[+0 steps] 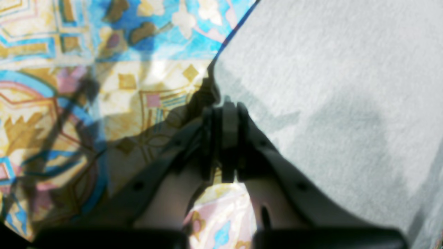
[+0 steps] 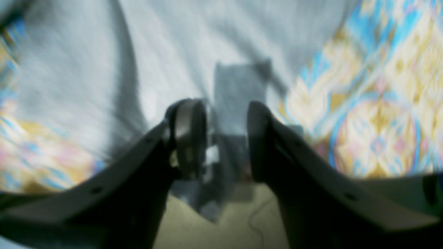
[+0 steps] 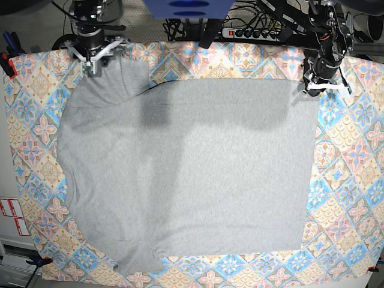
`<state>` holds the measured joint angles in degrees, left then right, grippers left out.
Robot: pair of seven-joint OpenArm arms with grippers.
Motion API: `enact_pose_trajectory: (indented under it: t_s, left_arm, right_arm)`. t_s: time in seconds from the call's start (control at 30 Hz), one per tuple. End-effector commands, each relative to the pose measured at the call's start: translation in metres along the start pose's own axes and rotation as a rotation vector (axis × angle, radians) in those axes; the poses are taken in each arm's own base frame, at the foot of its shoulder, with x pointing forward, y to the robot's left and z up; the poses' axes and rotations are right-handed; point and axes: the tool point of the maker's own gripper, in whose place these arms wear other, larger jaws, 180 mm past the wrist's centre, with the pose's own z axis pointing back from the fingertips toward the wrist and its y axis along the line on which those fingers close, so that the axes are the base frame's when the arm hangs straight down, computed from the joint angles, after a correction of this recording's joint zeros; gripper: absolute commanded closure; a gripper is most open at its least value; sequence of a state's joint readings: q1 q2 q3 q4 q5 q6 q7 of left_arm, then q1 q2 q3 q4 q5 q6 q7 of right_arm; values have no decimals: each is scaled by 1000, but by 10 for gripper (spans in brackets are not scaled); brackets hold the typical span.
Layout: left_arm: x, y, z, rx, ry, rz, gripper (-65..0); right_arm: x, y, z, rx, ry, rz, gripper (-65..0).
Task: Fold the T-shirt properly
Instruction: 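Close both grippers on the hem corners of the grey shirt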
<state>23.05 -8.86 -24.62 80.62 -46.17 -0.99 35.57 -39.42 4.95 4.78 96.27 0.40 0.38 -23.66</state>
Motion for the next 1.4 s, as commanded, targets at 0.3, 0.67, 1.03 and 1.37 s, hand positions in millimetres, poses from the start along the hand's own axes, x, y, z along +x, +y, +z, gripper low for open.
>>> enact_pose_trajectory:
  t_s: [0.3,0.67,1.03,1.37]
  left_arm:
    - [-29,10,2,39,116,0,0]
    - [-30,10,2,39,118,3,0]
    - [-31,12,2,44,120,0,0]
    - [-32,16,4,50,124,-1,0]
  right_arm:
    - [-1,-20,3,-49,-9,3,-357]
    - [-20,2,-3,1,40,1,-369]
    - [-1,29,-9,107,4,-226,-94]
    - [-9,6,2,66,6,-291,-1]
